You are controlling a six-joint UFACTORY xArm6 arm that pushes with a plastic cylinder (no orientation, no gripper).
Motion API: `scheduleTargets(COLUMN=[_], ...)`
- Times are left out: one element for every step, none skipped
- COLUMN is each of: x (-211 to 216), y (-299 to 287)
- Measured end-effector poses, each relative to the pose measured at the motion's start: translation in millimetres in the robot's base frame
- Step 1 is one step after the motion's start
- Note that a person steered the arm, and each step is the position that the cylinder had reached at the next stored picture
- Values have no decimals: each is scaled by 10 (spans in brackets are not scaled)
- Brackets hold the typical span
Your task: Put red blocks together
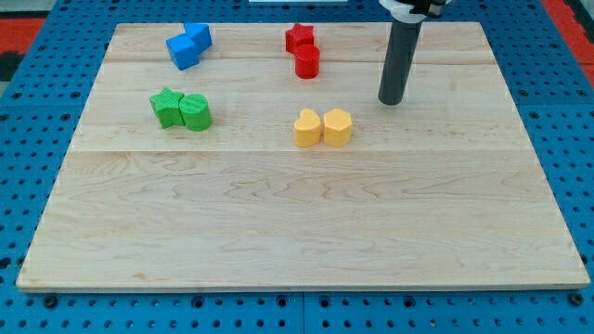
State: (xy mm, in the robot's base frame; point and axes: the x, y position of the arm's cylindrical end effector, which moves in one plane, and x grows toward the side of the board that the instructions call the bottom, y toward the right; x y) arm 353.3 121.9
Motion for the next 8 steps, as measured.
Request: scheduleTargets(x=[0, 22, 22, 275, 917, 681, 26, -532], y=[-81, -78, -8, 301, 540, 206, 205, -43])
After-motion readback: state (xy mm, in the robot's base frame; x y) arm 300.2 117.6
